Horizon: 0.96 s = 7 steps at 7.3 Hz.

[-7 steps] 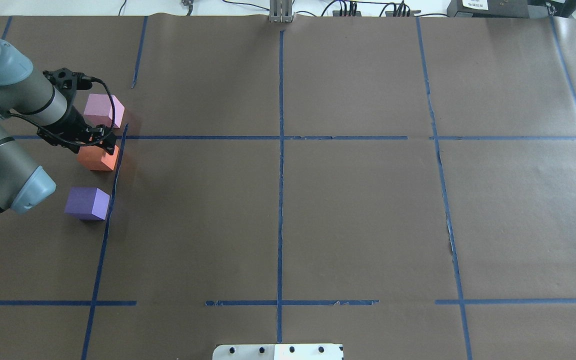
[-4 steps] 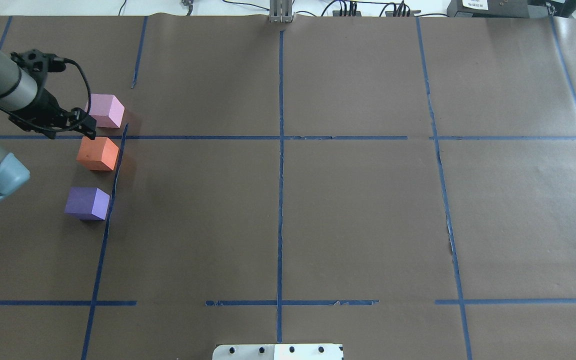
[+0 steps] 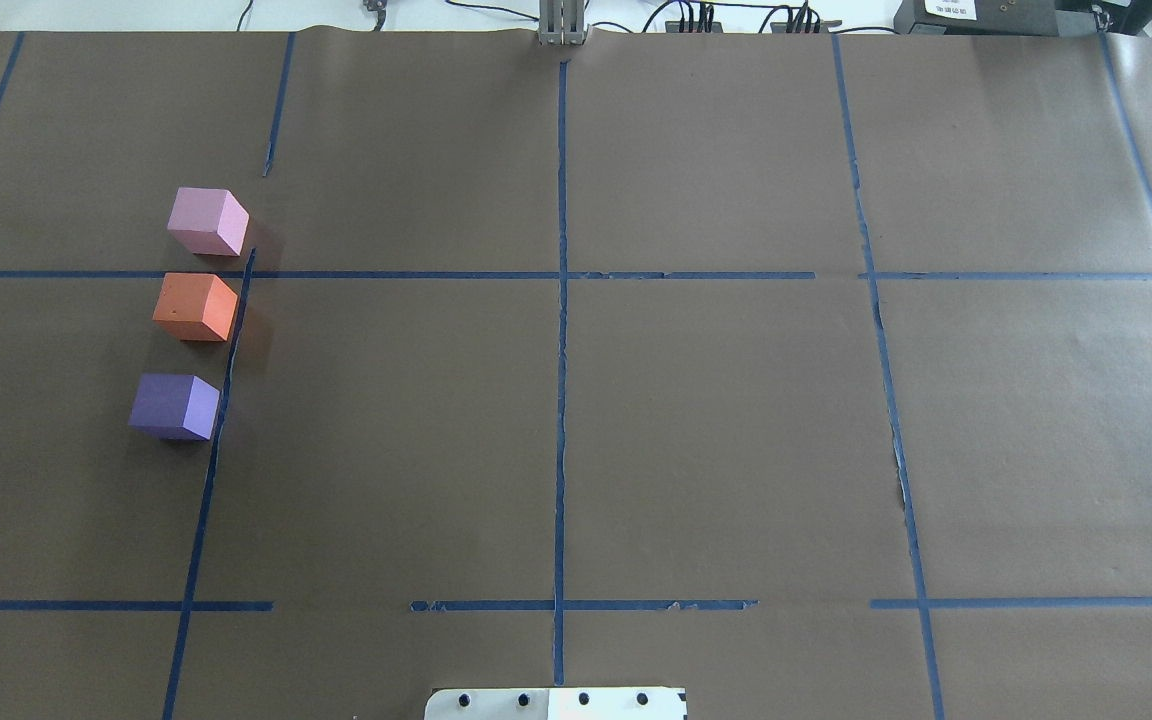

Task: Arrange blocks in a line

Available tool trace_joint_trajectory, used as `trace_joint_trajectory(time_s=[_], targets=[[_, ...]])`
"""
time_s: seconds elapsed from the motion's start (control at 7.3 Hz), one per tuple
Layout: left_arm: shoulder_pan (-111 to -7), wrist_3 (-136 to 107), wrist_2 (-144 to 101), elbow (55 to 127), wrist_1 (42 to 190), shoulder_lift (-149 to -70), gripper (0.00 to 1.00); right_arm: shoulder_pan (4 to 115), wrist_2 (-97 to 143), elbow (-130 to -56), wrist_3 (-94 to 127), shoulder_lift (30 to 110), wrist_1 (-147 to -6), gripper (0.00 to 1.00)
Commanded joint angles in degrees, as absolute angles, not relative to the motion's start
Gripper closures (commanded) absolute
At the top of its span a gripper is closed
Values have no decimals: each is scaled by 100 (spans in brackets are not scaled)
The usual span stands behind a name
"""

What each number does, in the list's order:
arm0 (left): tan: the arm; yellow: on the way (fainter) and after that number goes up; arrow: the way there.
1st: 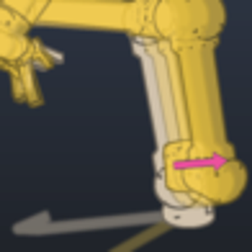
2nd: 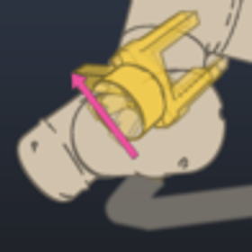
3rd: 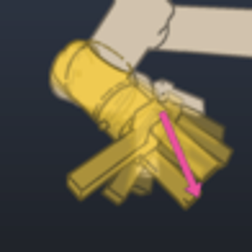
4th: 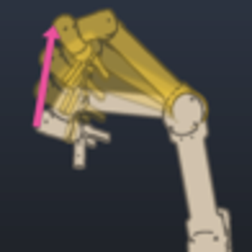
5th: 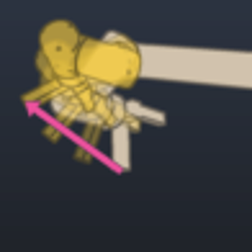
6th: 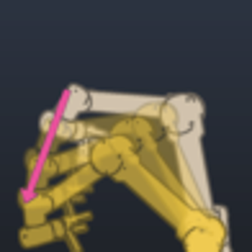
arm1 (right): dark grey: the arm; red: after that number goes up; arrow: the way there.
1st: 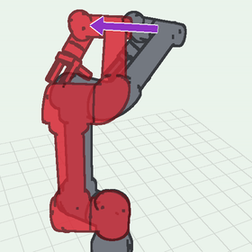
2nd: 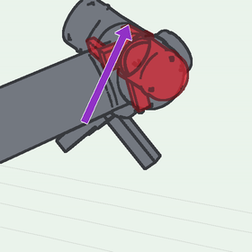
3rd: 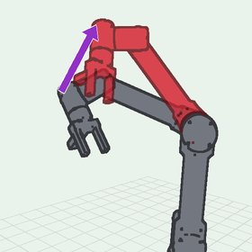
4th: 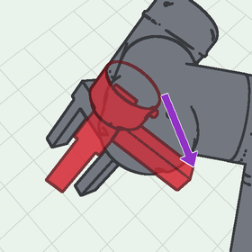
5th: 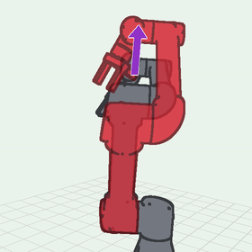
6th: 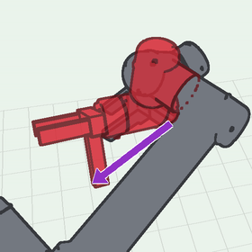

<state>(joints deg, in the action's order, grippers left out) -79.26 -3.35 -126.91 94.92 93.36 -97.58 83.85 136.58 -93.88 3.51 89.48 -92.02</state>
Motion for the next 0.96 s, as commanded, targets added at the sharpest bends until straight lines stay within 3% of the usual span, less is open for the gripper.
trace_joint_trajectory(time_s=[0.0, 0.82], targets=[[-8839, 1026, -12700, 9299, 9299, -9160, 0, 8385, 13658, -9387, 352, 8947, -9202, 0], [-8974, 668, -13272, 9079, 9334, -9044, 0, 8385, 13658, -9395, 352, 8947, -9202, 0]])
